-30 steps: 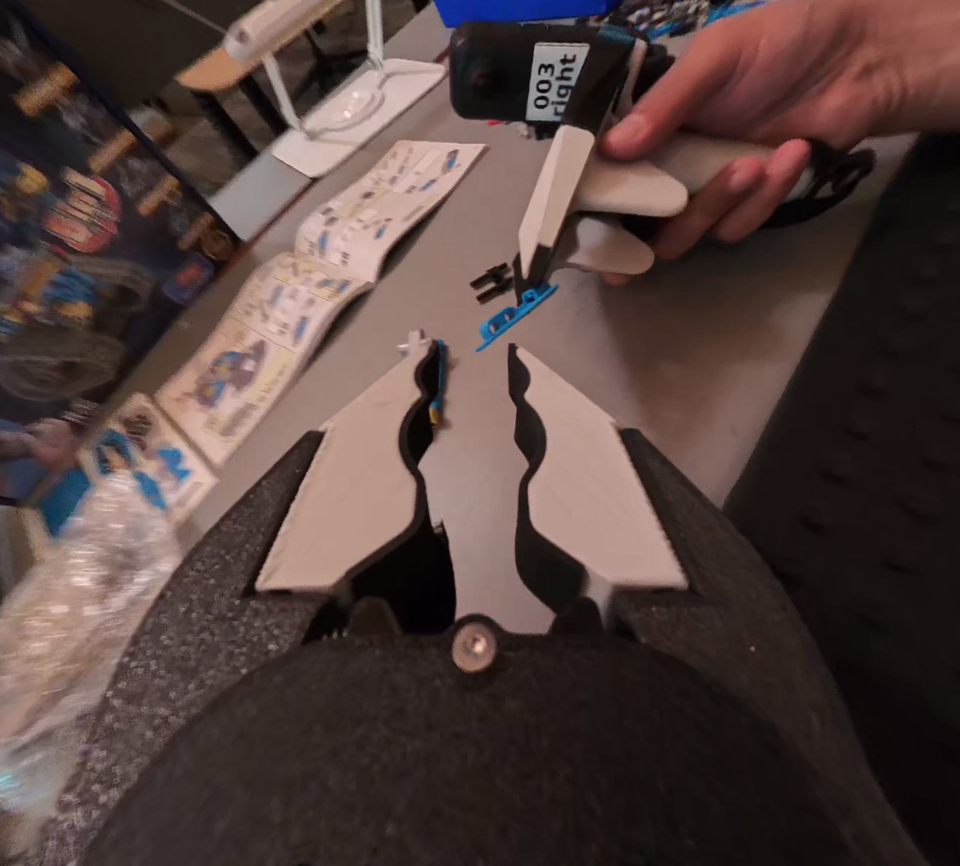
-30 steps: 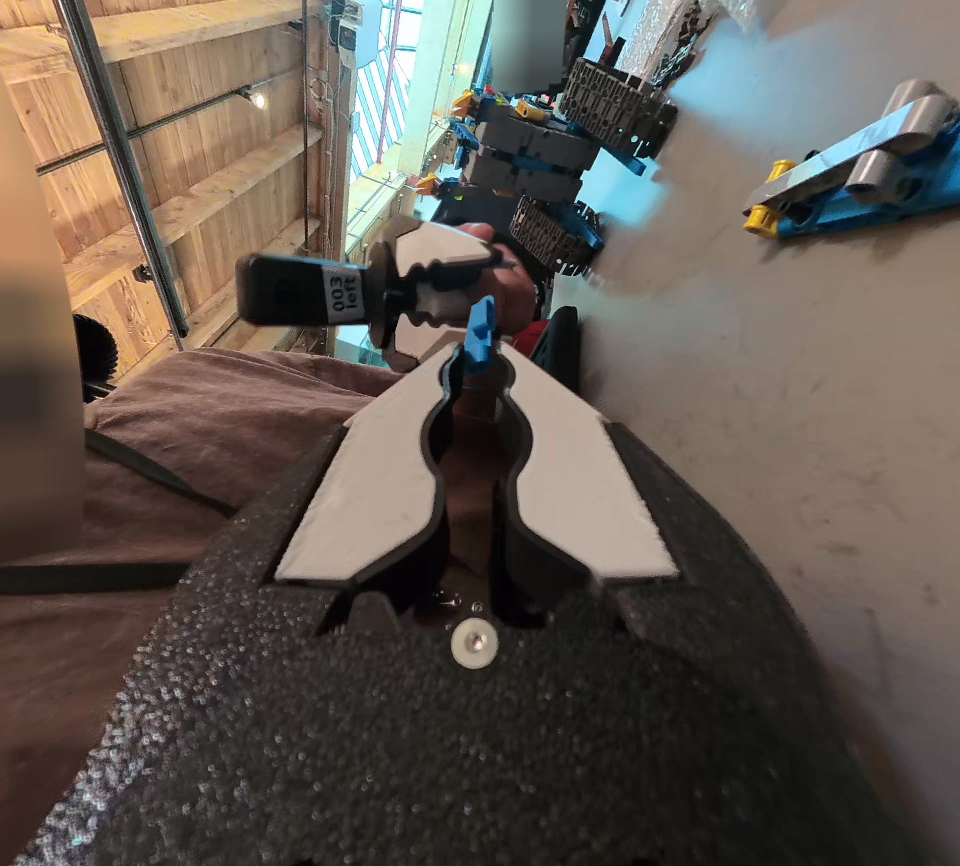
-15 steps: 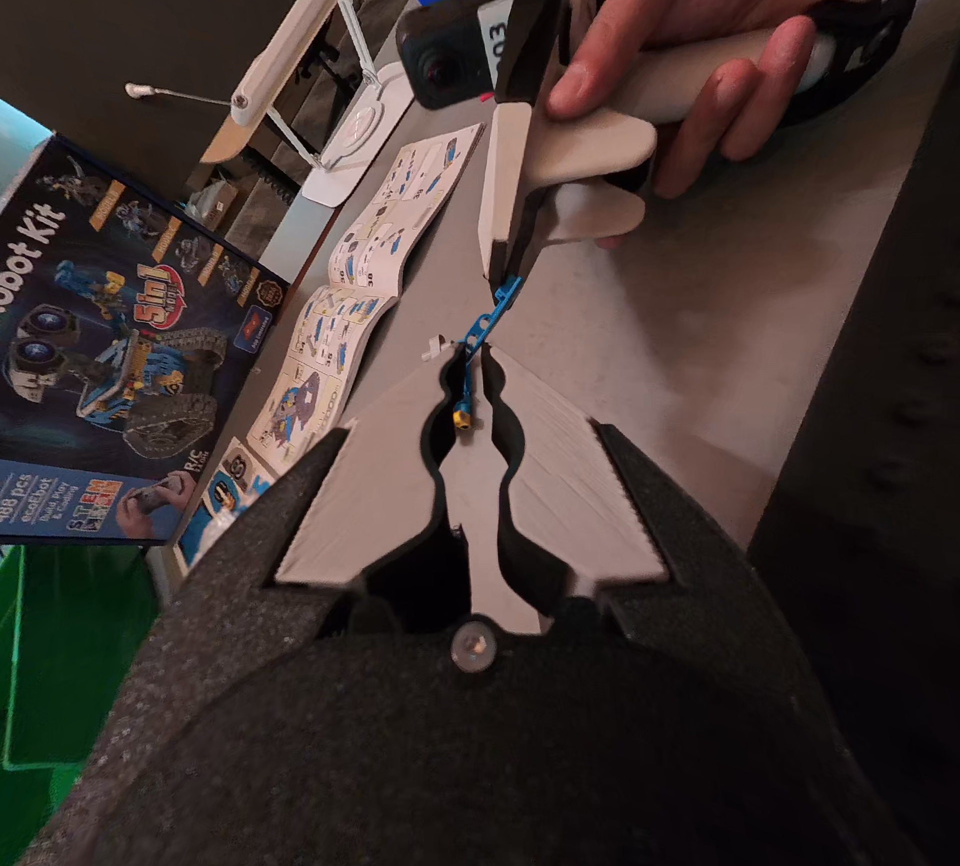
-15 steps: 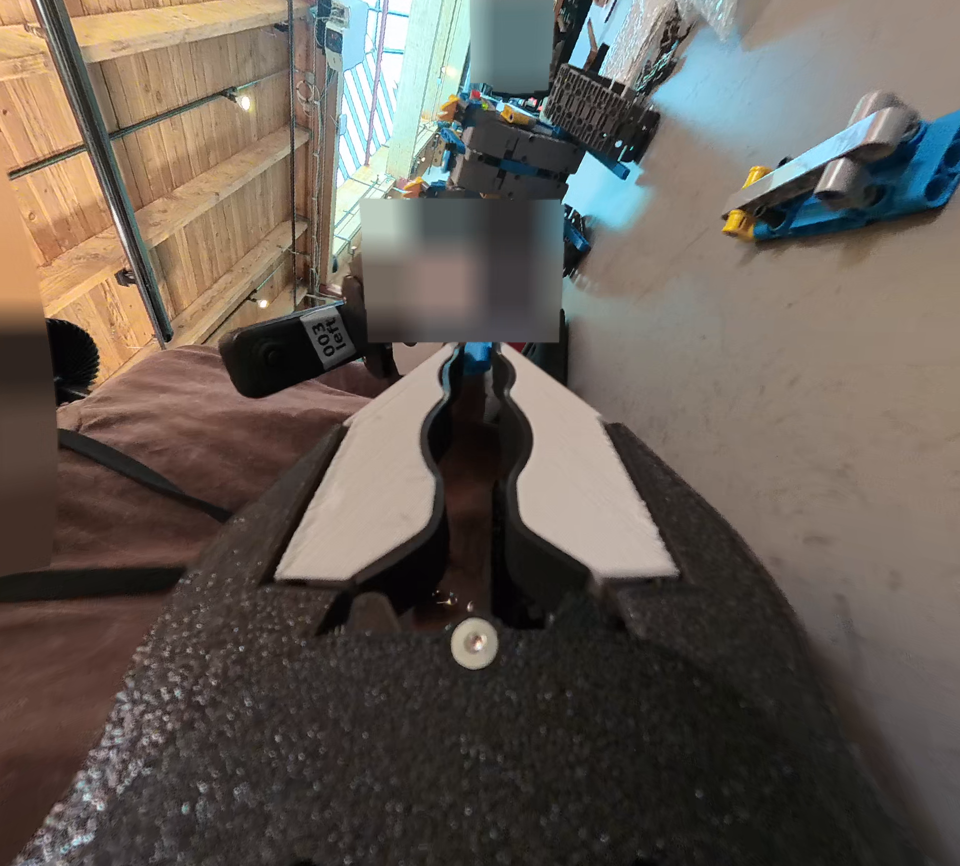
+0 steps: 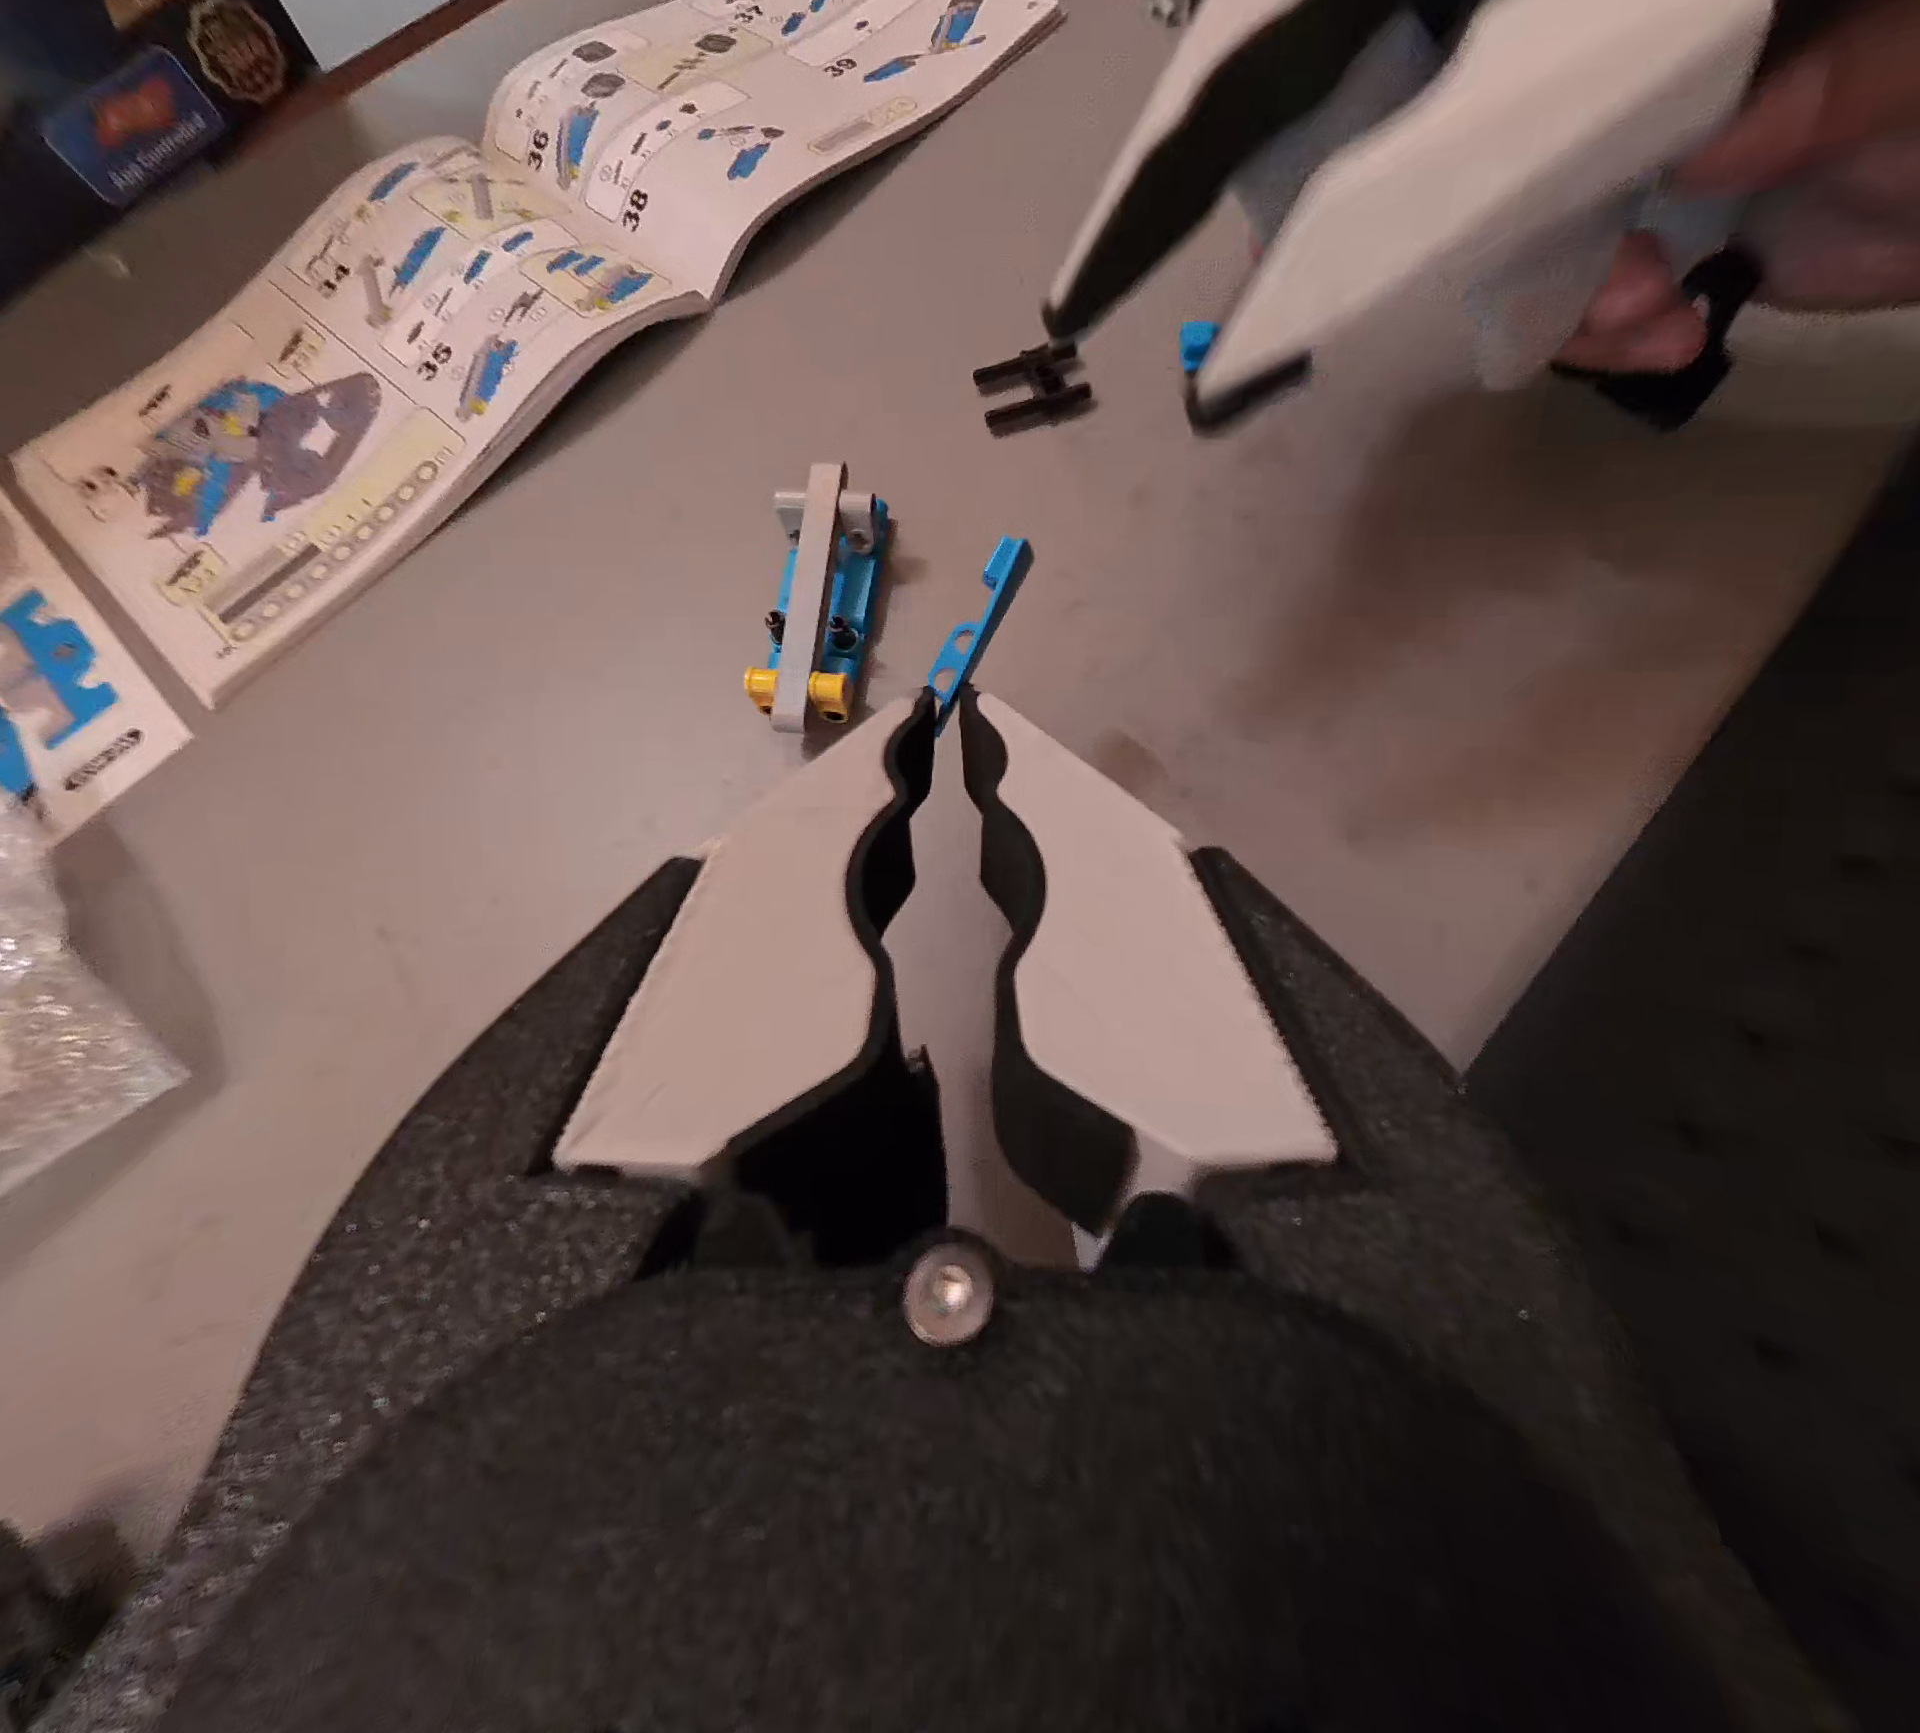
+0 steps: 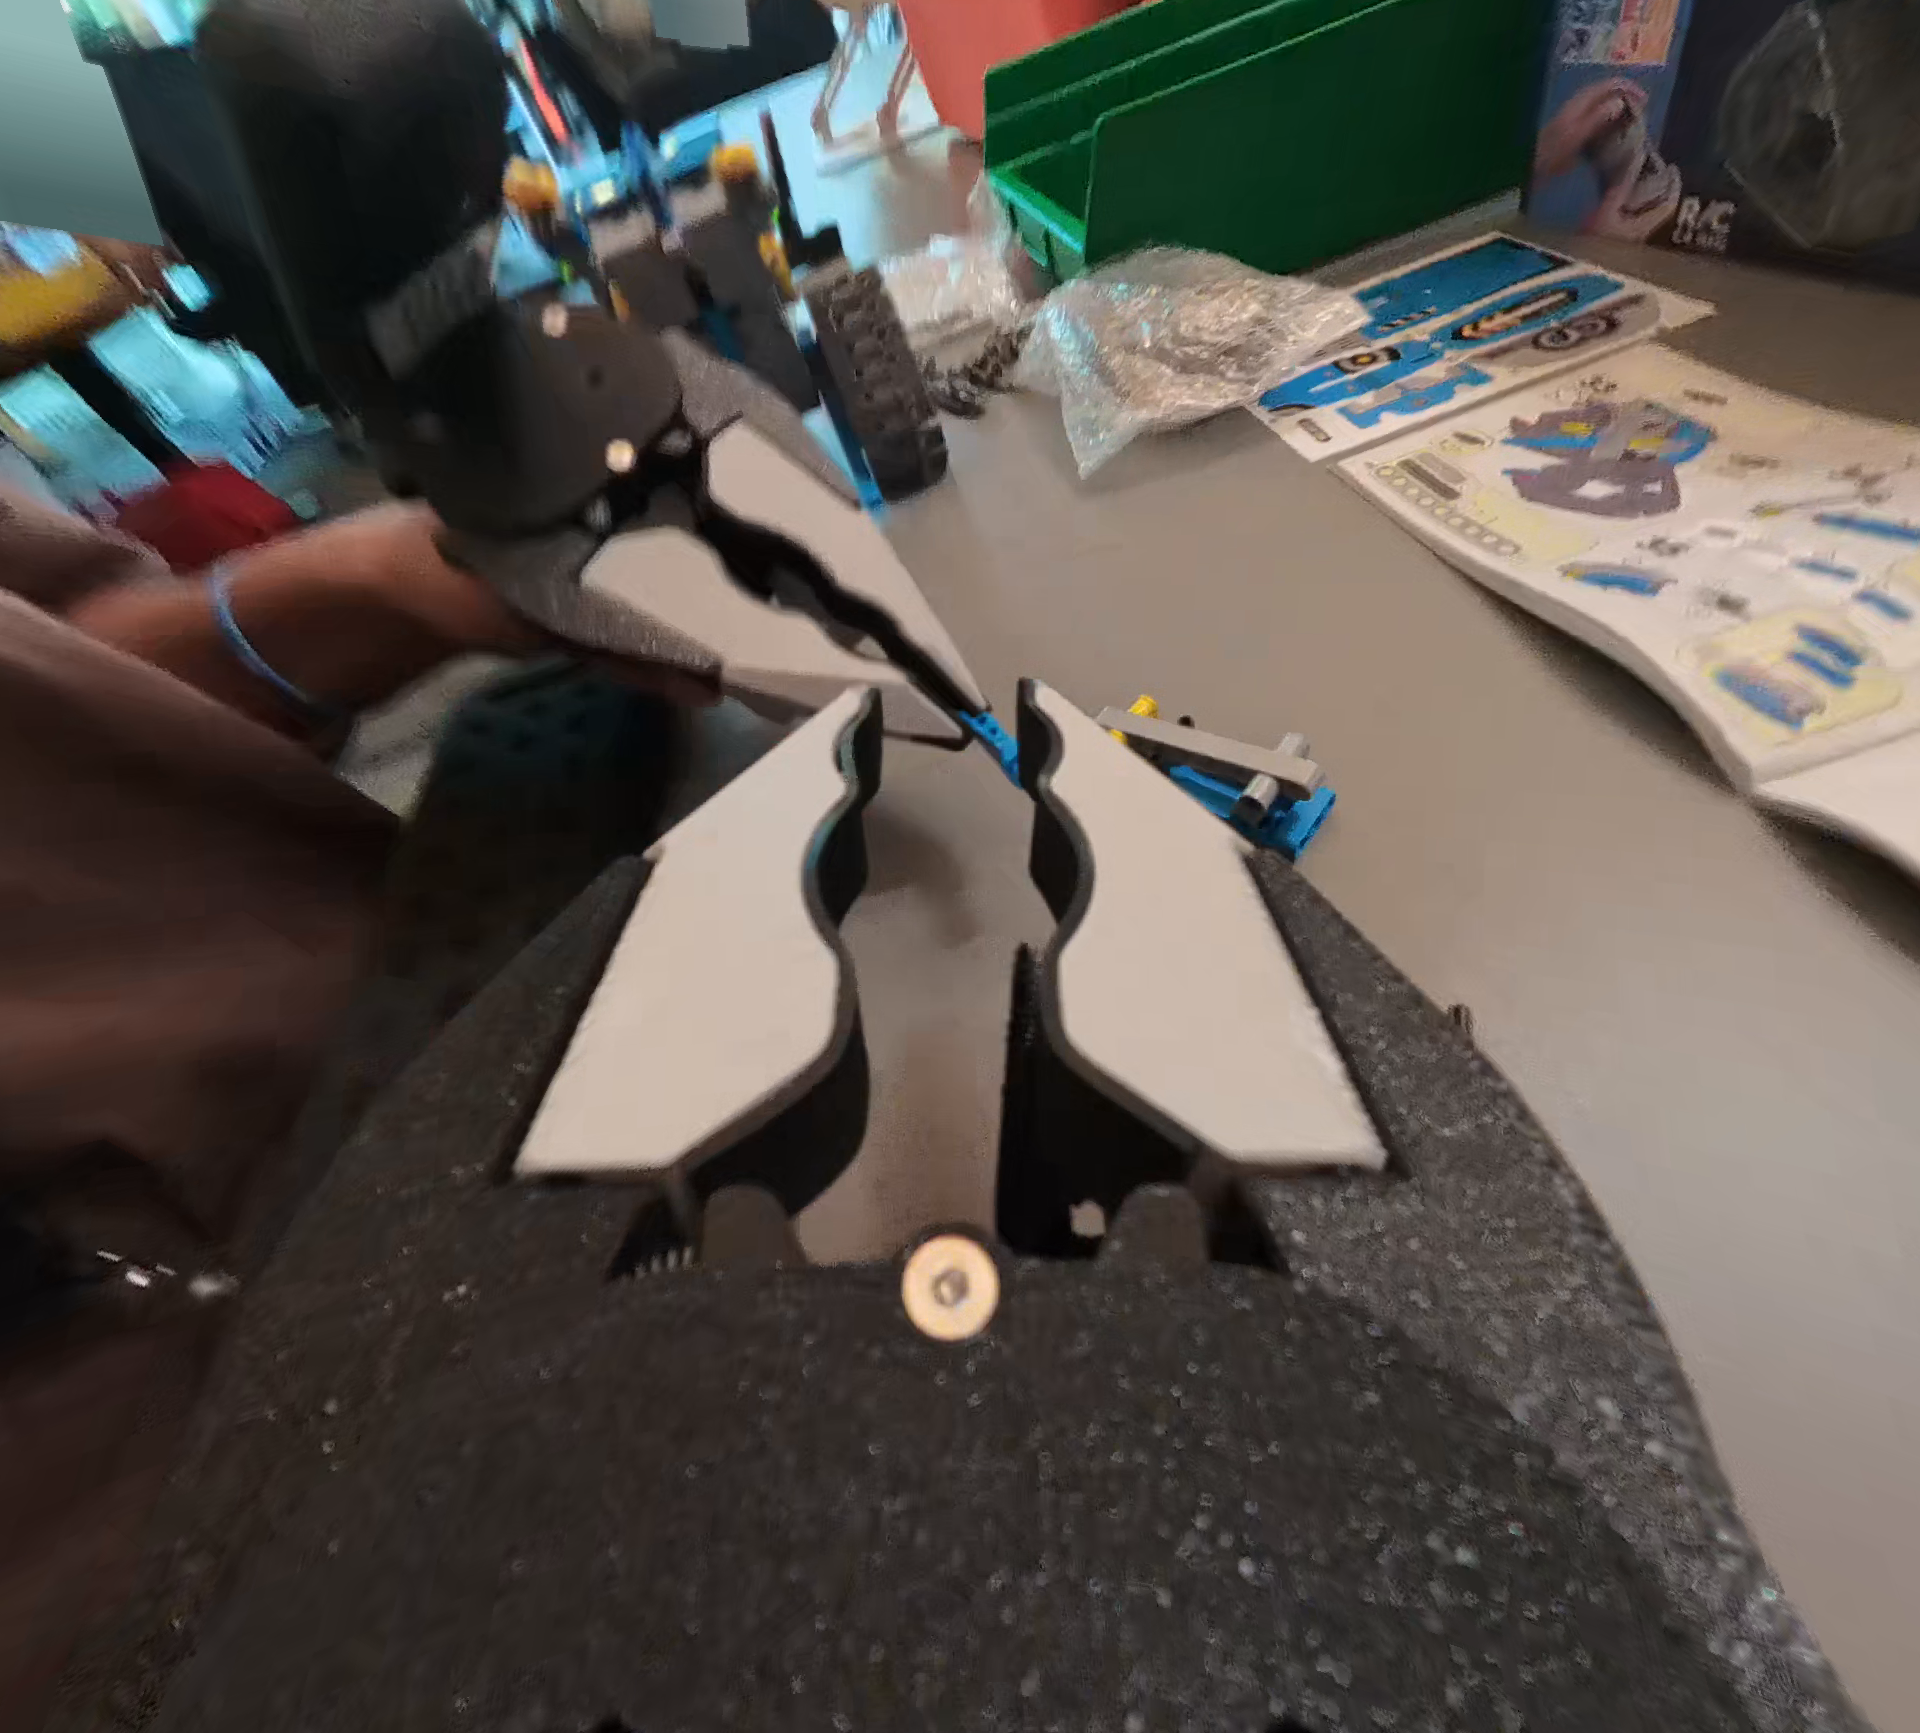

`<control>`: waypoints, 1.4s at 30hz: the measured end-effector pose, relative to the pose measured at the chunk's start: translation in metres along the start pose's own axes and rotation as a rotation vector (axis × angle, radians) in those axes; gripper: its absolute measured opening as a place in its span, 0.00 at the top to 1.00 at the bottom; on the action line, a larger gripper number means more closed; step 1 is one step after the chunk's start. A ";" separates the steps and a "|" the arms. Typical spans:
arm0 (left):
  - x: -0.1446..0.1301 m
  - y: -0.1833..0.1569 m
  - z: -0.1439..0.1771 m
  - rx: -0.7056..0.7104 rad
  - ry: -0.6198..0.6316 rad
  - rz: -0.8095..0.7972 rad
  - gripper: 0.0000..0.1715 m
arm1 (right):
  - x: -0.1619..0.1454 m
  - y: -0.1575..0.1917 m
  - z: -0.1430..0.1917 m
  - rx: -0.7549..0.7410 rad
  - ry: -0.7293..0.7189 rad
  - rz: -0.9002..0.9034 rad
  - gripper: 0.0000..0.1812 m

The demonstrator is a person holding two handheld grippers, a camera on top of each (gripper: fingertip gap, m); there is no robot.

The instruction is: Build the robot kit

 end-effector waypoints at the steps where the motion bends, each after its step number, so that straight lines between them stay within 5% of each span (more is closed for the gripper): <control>1: 0.000 0.000 0.000 -0.010 -0.005 0.014 0.98 | -0.003 0.005 -0.003 0.001 0.034 0.070 0.86; 7: -0.002 -0.010 -0.003 -0.040 0.036 -0.070 0.98 | -0.025 0.021 -0.018 -0.057 0.225 0.367 0.88; 14: -0.001 -0.025 -0.007 -0.128 0.062 -0.102 0.98 | -0.034 0.022 -0.020 -0.025 0.313 0.393 0.99; 42: -0.006 -0.005 -0.002 -0.070 0.010 -0.036 0.97 | -0.028 0.007 -0.015 -0.084 0.288 0.285 1.00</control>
Point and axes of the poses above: each gripper's, where its closed fingertips meet, z back along the fingers, x out of its top, y = z × x across the jaws, the point moved 9 cm from there along z, back along the fingers, and after that the axes turned 12 degrees about -y, right-handed, at the moved point
